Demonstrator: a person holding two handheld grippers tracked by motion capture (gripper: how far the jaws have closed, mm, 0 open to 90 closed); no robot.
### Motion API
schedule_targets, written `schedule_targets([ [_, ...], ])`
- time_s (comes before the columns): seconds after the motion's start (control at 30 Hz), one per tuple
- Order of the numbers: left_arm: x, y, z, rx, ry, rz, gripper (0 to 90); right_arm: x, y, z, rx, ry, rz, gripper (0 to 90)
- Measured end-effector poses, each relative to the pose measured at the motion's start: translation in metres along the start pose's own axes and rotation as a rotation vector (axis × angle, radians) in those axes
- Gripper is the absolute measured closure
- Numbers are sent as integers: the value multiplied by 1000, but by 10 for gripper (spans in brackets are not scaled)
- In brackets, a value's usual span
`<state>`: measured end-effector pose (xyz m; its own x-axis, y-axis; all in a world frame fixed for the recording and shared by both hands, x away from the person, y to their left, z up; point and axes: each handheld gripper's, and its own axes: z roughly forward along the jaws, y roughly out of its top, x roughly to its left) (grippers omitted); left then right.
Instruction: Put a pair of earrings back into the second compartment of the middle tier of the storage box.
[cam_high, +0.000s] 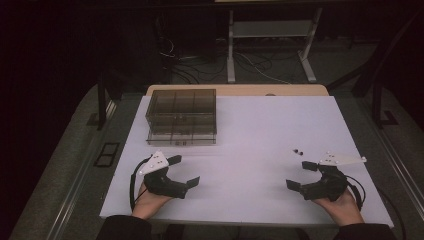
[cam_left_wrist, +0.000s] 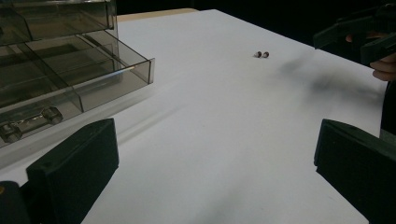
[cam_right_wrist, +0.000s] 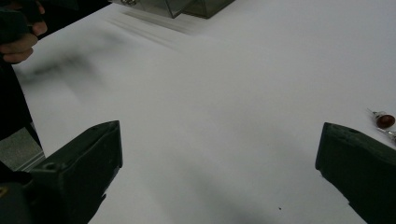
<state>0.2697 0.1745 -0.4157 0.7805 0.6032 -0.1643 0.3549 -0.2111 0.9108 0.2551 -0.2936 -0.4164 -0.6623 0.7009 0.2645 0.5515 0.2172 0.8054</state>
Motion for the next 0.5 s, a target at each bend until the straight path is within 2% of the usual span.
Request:
schedule_targets([
  [0.5, 0, 0, -1, 0, -2, -6, 0, 1, 0, 0, 6, 8, -4, 1],
])
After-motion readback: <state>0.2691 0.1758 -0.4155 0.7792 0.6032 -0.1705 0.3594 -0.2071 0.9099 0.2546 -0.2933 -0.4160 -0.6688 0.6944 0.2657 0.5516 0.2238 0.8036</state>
